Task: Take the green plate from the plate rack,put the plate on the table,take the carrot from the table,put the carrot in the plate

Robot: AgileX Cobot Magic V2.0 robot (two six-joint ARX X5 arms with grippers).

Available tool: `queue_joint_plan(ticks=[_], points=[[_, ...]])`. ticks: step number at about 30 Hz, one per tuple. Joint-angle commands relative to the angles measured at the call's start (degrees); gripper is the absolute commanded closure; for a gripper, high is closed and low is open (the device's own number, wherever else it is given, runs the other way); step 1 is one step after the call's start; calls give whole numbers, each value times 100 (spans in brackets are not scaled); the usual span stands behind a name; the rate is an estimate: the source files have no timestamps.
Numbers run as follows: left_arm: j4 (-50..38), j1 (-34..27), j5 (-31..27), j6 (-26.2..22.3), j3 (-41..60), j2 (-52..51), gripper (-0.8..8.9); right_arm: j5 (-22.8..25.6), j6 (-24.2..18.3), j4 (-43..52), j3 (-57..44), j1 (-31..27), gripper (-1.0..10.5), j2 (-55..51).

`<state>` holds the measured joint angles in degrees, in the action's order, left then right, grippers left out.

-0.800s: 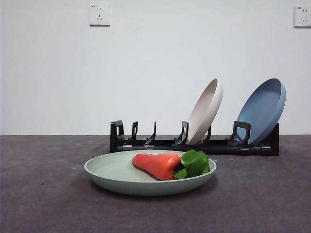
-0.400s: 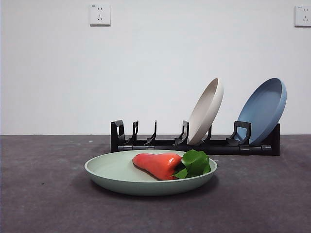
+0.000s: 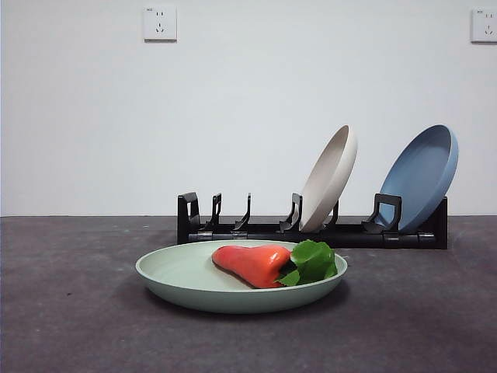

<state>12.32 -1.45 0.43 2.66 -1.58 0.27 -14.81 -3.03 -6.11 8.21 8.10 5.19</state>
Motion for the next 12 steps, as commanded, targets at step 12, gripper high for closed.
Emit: queue_joint_plan(ticks=[12], points=[[20,-15,-9,37,59,-15,817,28,409,-354,-791,-20,946,-514]])
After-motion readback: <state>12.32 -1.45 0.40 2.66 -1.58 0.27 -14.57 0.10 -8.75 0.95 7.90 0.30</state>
